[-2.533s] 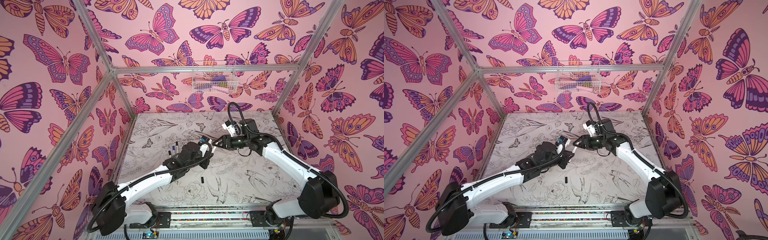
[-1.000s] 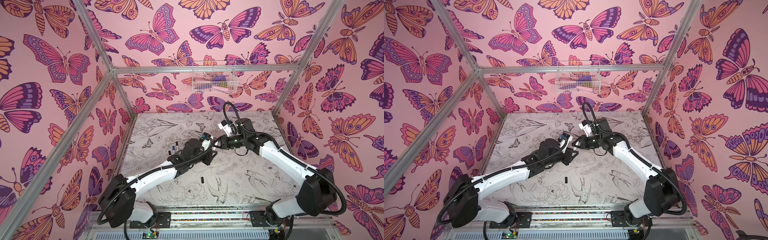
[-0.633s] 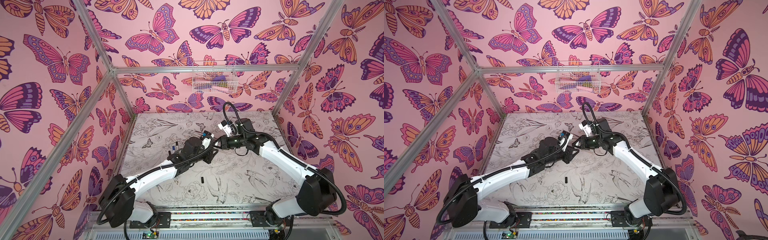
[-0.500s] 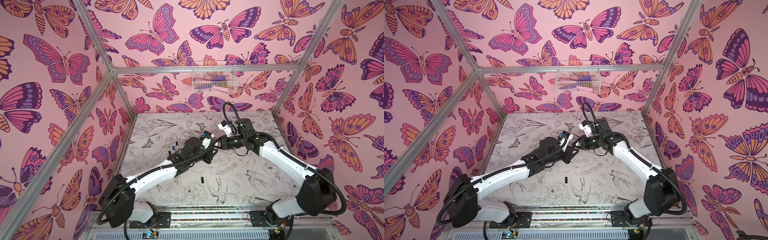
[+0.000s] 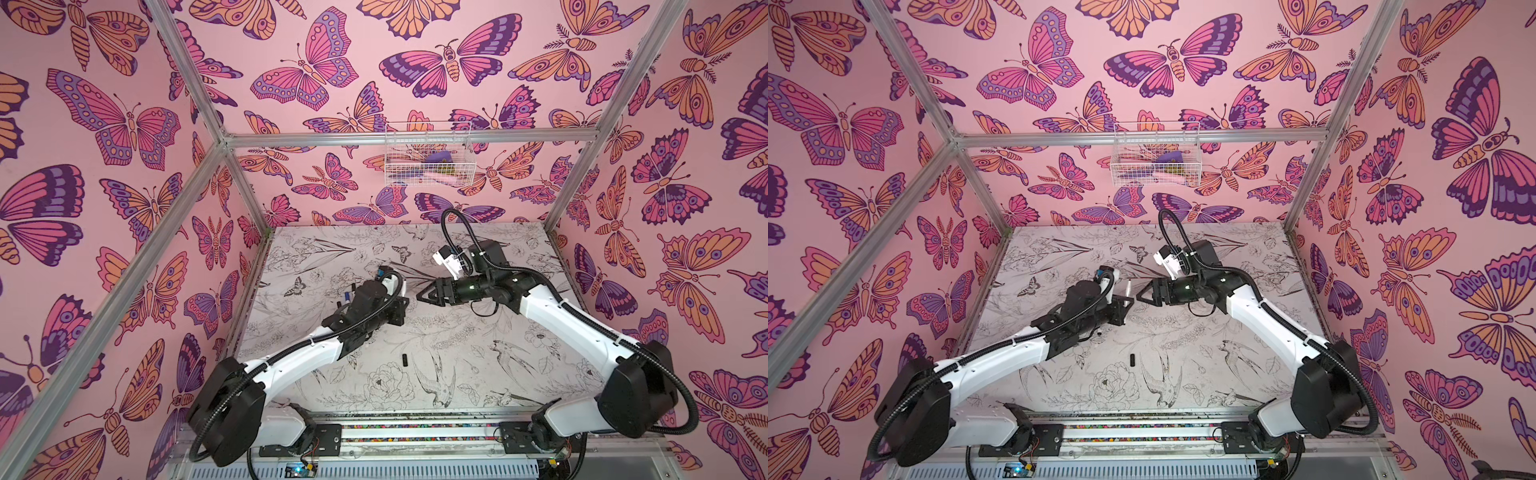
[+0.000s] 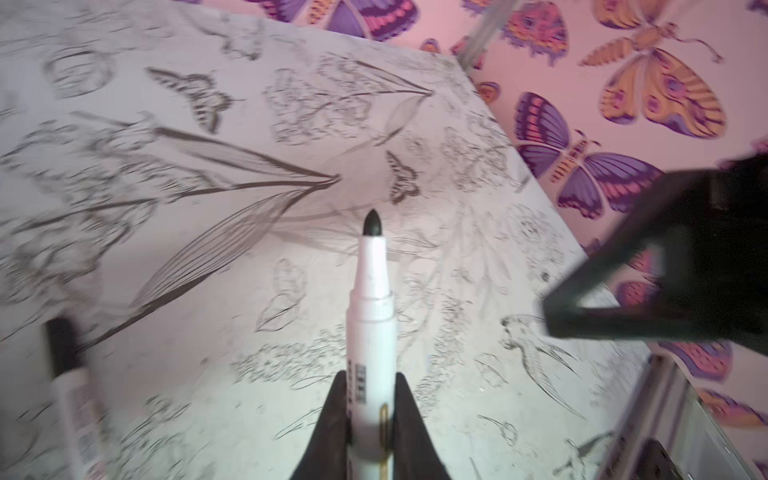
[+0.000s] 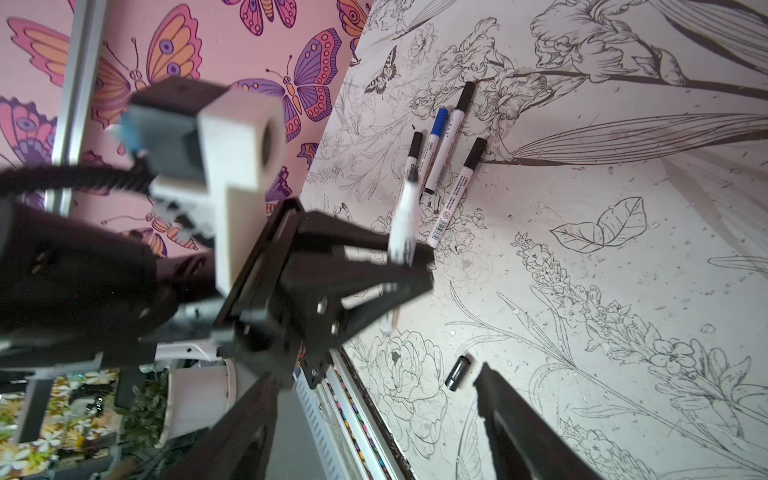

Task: Insert the pens into the pen caps
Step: 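Lower the right gripper onto the black cap on the table and close on it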

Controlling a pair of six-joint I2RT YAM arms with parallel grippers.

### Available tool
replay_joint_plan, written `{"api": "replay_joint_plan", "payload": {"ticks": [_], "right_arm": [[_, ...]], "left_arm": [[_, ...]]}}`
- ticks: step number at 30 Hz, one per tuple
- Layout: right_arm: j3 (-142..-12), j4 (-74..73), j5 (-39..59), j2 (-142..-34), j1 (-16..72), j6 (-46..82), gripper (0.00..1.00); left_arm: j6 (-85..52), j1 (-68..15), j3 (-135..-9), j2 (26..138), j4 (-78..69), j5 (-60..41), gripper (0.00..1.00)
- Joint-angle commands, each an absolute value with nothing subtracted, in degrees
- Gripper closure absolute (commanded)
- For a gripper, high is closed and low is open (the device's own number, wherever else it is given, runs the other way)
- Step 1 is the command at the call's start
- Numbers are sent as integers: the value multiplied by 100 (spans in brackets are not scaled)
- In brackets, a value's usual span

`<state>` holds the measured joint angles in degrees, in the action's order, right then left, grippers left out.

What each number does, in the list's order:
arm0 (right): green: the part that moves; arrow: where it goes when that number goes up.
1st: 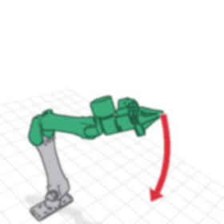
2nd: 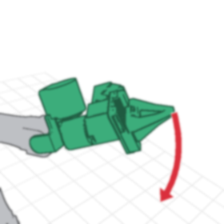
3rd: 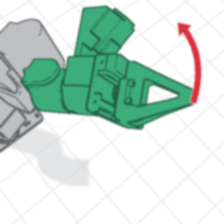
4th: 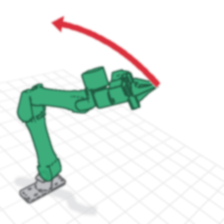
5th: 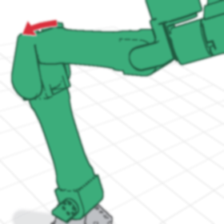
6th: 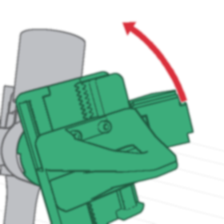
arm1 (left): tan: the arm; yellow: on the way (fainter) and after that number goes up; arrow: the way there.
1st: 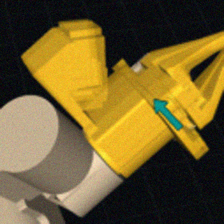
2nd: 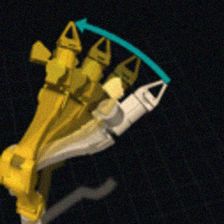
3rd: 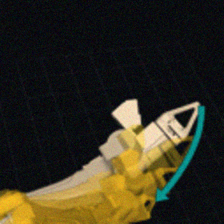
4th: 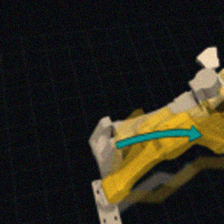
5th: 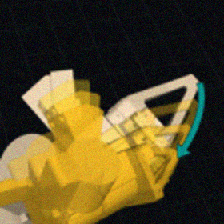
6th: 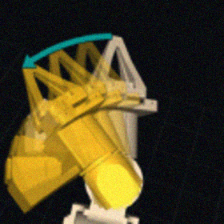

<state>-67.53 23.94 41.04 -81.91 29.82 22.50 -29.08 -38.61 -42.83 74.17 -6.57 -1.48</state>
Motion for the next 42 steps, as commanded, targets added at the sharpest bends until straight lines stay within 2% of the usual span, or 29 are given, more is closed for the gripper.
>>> {"api": "replay_joint_plan", "payload": {"ticks": [1,6,9,15,24,29,31,35,42], "right_arm": [[-6593,3077,3769,-7958,3161,1403,24],[-6612,4152,2635,-8742,4125,401,30],[-6928,4534,2111,-9582,4704,123,33],[-7473,4621,2182,-10723,4916,140,41],[-8143,4869,2306,-11628,5114,131,45],[-8729,5192,1778,-12185,5401,108,47],[-8899,5302,1451,-12347,5462,186,50],[-9026,5369,744,-12469,5535,341,62],[-9047,5447,264,-12551,5678,335,71]], "left_arm": [[-3459,-3749,-3941,6851,-456,730,100],[-3876,-3666,-3782,6253,593,2105,100],[-3838,-3643,-3701,5922,703,2380,100],[-3788,-3622,-3701,5545,954,2718,100],[-3714,-3608,-3665,5086,1282,2926,100],[-3697,-3602,-3593,4853,1440,2961,100],[-3675,-3595,-3571,4778,1469,2967,100],[-3623,-3584,-3541,4655,1509,2906,100],[-3511,-3585,-3542,4629,1520,2892,100]]}}
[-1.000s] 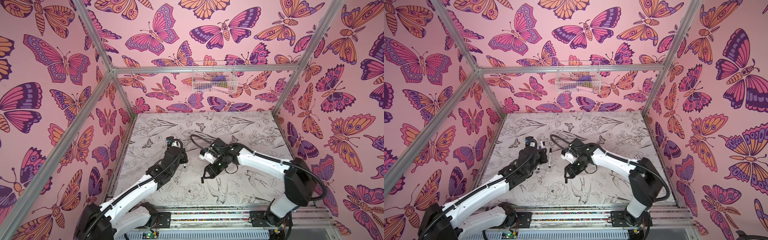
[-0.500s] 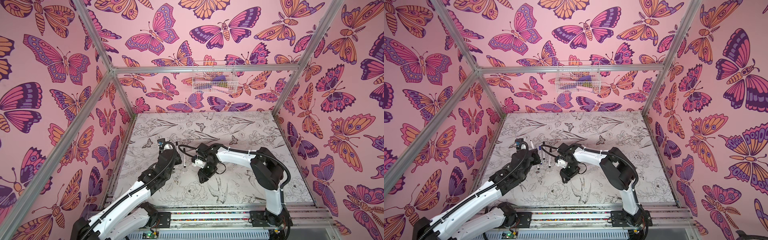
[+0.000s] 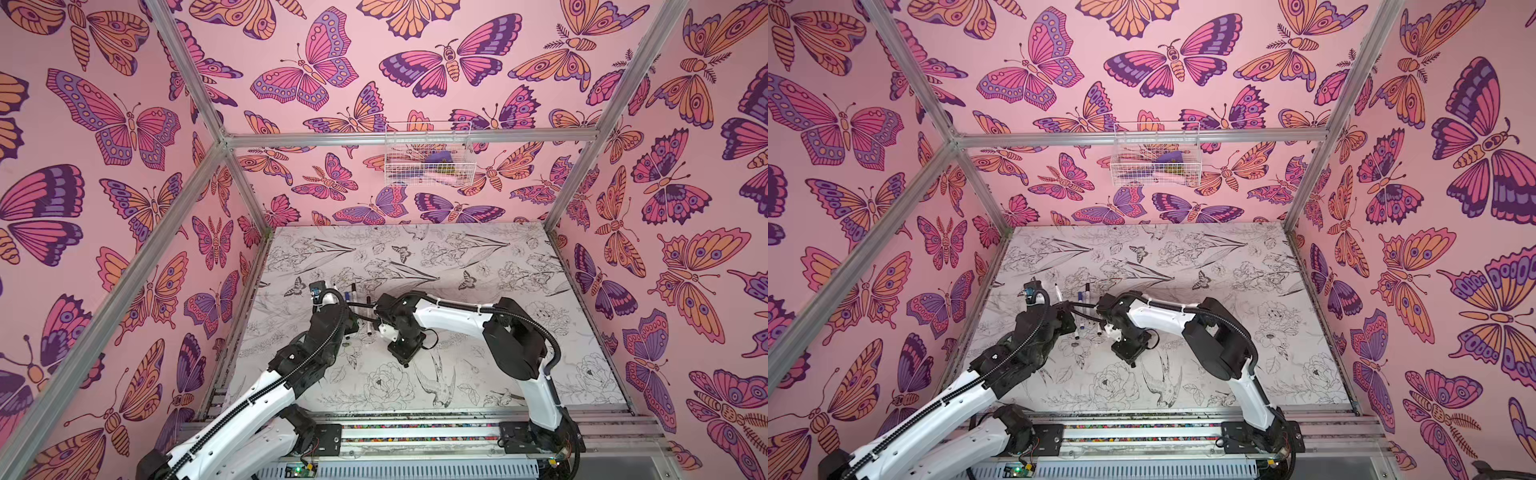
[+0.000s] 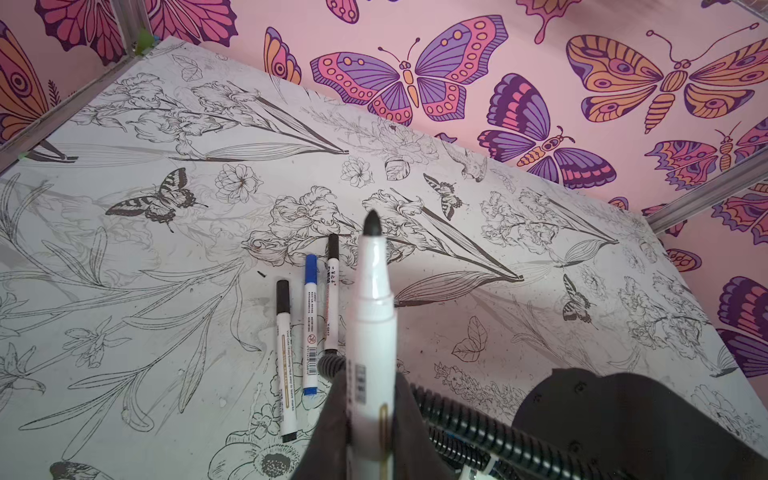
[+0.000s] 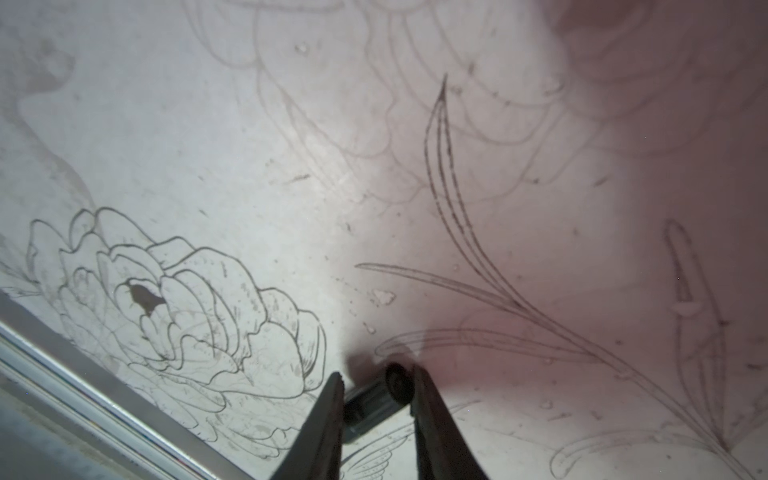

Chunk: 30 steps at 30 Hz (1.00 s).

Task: Insert the pens into the pen caps
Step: 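Lower the right gripper onto the black cap on the table and close on it, then lift the black cap with the right gripper toward the upright marker tip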

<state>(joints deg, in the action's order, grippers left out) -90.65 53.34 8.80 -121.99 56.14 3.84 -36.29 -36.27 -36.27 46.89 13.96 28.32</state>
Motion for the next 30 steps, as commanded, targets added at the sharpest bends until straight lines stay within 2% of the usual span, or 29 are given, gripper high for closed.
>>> {"api": "replay_joint_plan", "payload": {"ticks": [1,7,11,16,23,30], "right_arm": [[-9037,5449,191,-12551,5687,320,72],[-8903,5284,-429,-12326,5671,246,84],[-8871,5161,-248,-12125,5423,316,89],[-8487,4601,817,-11342,4602,683,92],[-7625,3233,2534,-9668,3125,1586,94],[-7339,1878,3896,-8610,2619,2380,94]], "left_arm": [[-3519,-3577,-3542,4631,1510,2869,100],[-3541,-3580,-3577,4762,1446,2672,100],[-3461,-3582,-3593,4944,1199,2304,100],[-3242,-3581,-3542,5285,645,1303,100],[-2654,-3623,-3639,6067,-211,-754,100],[-2066,-3727,-4005,6610,-620,-2063,100]]}}
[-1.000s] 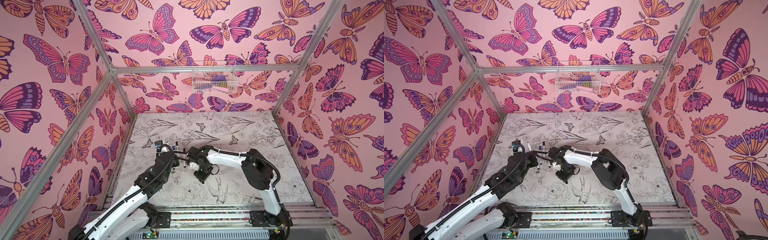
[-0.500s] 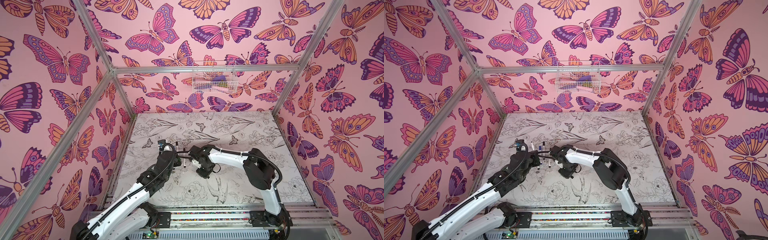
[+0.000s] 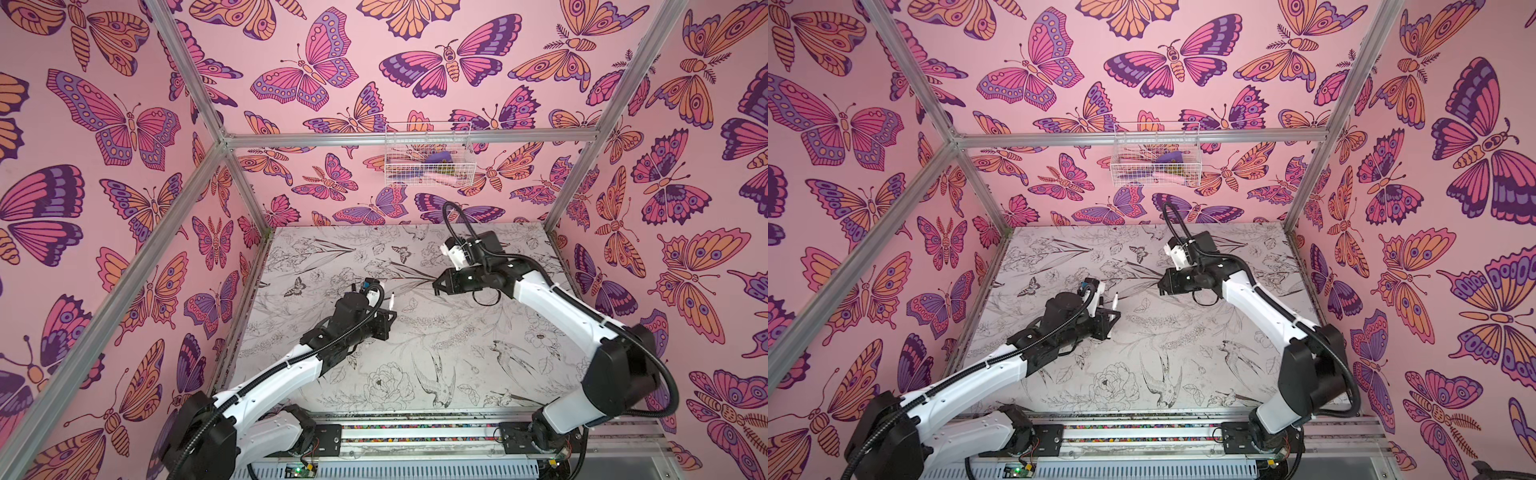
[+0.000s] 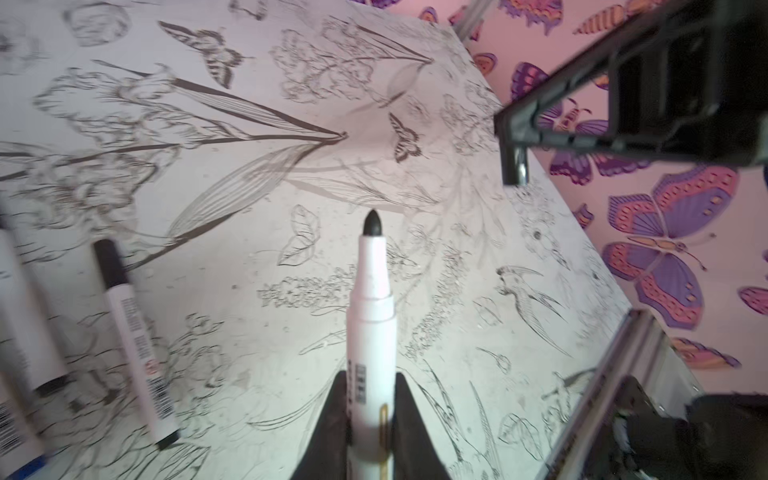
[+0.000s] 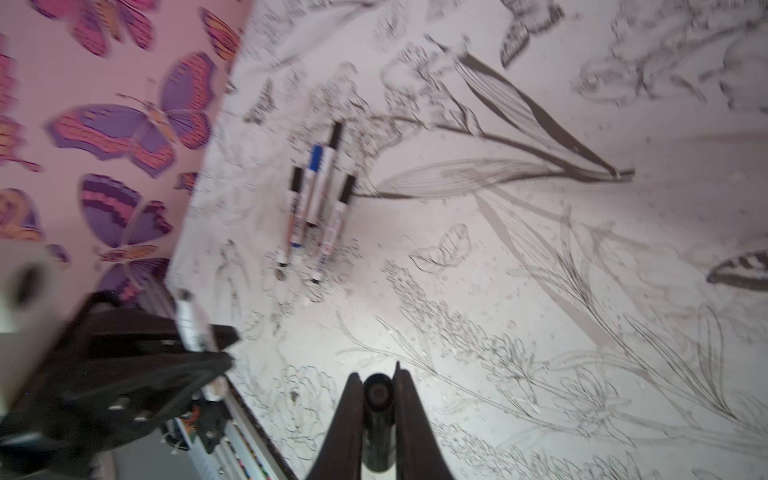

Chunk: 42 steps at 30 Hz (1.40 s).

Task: Insert the pens into the pen caps
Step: 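Lift the black cap with the right gripper toward the upright marker tip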

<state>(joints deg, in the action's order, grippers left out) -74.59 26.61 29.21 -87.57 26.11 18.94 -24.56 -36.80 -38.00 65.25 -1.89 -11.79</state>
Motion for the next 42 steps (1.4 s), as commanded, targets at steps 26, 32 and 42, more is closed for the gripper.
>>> {"api": "replay_joint_plan", "payload": {"ticks": [26,32,42], "right_arm": [[-6827,457,4412,-8568,3058,3213,96],[-6797,433,4448,-8652,3101,3210,96],[-6618,529,4464,-8517,3120,3149,97]], "left_arm": [[-1872,-4078,-4057,6486,-670,-1756,100],[-1872,-4087,-4074,6497,-674,-1734,100],[-1908,-4089,-4036,6442,-674,-1597,100]]}}
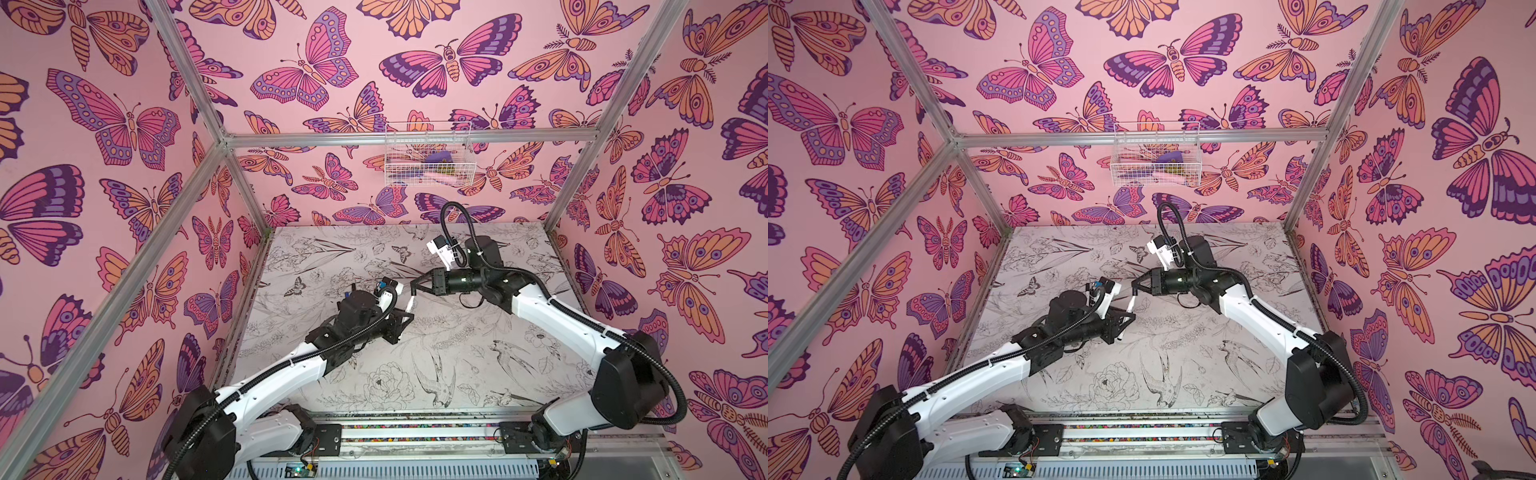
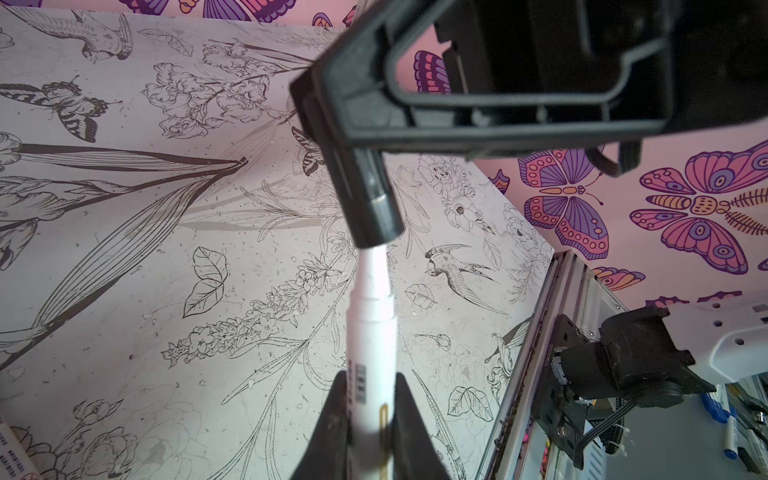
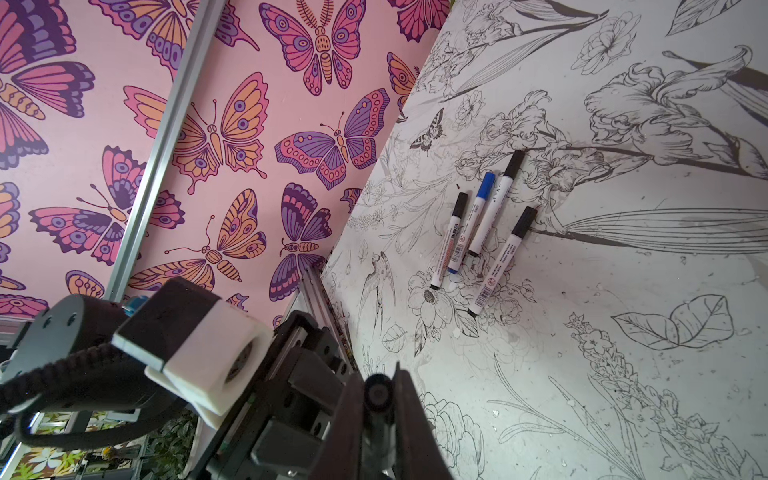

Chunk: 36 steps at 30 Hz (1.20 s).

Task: Insert the pens into the pen caps

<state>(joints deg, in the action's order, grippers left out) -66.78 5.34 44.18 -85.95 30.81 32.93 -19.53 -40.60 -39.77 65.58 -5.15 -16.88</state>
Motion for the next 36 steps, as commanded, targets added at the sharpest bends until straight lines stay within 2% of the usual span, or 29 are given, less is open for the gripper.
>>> {"api": "replay_joint_plan", "payload": {"ticks": [1,22,29,36], "right_arm": [[-6623,575,4465,-8500,3120,3115,97],[-6726,1164,5558,-8174,3017,2719,98],[-7077,2257,5932,-8222,3010,1864,95],[-7100,2360,5956,-8218,3023,1795,90]], "left_arm": [[-1907,-4087,-4045,6443,-681,-1595,100],[-2638,-3789,-4502,7233,-2874,-1130,100],[-1734,-3812,-4786,7479,-2935,-1195,100],[-807,-4184,-4601,7479,-3314,-786,100]]}}
